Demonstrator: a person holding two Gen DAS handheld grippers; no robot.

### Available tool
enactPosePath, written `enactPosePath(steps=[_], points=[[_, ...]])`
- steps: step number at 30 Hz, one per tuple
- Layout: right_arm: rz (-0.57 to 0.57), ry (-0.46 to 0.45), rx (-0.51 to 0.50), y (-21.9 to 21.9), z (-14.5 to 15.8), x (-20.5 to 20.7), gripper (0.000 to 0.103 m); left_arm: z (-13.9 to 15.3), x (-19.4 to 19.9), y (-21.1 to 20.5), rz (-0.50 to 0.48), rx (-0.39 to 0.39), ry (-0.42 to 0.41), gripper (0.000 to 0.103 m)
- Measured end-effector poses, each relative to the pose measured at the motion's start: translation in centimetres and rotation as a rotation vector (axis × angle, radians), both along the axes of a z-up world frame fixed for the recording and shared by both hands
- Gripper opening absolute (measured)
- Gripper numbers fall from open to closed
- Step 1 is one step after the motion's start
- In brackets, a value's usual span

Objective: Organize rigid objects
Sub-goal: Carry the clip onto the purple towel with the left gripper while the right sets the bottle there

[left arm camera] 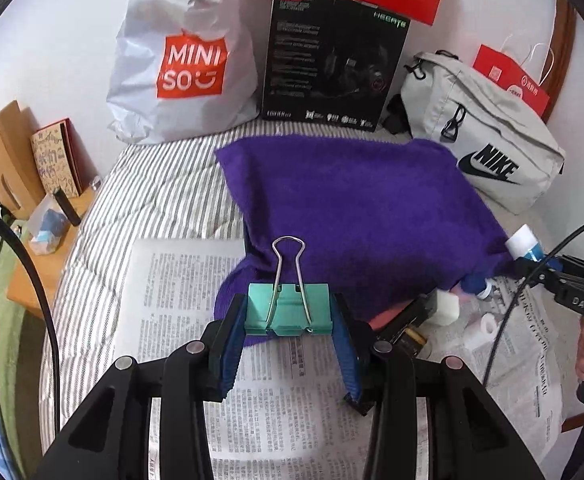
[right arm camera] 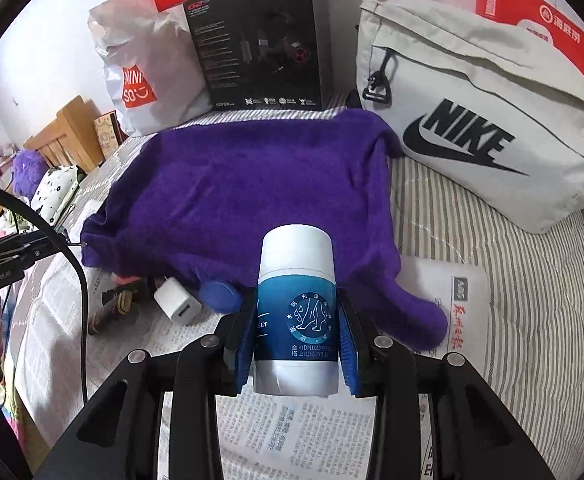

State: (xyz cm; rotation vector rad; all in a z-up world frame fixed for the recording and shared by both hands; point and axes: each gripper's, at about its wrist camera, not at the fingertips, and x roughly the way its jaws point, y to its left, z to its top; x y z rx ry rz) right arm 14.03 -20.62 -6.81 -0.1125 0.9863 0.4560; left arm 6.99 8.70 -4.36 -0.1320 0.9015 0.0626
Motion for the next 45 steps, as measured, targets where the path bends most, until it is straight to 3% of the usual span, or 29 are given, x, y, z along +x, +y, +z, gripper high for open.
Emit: enactPosePath(steps=[11,31,45], points=[[0.024,-0.021,0.015,2.0,1.2,4.2,0.036,2.1,4.9,-0.2,-0.04,-0.018,-0.03,0.039],[0.013,0.046,-0.07,5.6,-4.3,15.6,0.036,-2.5,17.5,0.1,-0.063,-0.051,0.036,0.039],[0.018,0.058,-0.119,6.6,-5.4,16.7,0.036,-4.7,16.7,0.6,-0.088,-0.031,0.068,0.039]])
